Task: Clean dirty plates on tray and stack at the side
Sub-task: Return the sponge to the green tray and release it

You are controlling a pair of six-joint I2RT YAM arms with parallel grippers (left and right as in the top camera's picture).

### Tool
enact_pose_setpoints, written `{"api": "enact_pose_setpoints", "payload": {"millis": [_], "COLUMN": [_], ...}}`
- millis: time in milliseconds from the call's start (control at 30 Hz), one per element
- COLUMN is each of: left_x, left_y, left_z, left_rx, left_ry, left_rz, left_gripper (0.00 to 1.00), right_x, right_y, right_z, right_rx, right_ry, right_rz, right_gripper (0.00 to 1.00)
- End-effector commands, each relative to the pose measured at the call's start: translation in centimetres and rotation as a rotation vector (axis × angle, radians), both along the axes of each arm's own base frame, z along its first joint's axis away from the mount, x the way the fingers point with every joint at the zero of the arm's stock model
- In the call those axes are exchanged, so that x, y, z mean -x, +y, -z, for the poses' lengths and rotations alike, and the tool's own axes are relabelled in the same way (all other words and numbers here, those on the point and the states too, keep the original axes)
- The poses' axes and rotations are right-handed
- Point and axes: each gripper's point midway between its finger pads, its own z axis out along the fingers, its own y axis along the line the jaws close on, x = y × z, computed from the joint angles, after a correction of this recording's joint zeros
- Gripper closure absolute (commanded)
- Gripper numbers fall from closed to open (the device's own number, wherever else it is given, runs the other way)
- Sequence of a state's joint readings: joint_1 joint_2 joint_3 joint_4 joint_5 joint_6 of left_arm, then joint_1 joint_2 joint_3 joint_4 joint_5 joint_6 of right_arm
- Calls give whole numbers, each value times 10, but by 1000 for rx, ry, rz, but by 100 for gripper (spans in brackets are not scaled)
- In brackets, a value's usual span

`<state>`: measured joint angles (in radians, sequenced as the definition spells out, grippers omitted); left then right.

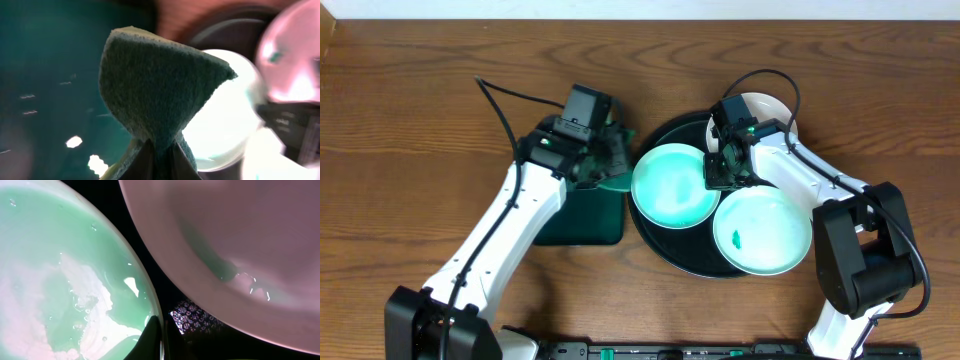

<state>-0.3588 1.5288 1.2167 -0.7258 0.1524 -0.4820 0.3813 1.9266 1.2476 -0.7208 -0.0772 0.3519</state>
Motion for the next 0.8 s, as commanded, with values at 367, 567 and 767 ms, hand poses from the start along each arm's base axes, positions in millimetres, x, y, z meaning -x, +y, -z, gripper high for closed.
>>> {"api": "enact_pose_setpoints", "payload": {"millis": [367,567,767], "left_x": [-3,-1,4], "left_y": [55,56,58], "left_z": [55,79,104], "left_rx": [-233,-258,-285], "left_ry": [106,170,244], "left_rz": [-39,-34,-27], "left_gripper": [93,93,93], "right_x": [1,1,1], "right_y": [10,10,10], "right_z": [-10,-10,-10], "right_rx": [-32,-32,-32], "right_ry": [-18,-18,-18], "right_rz": [-29,-29,-29], "right_gripper": [99,99,99]}}
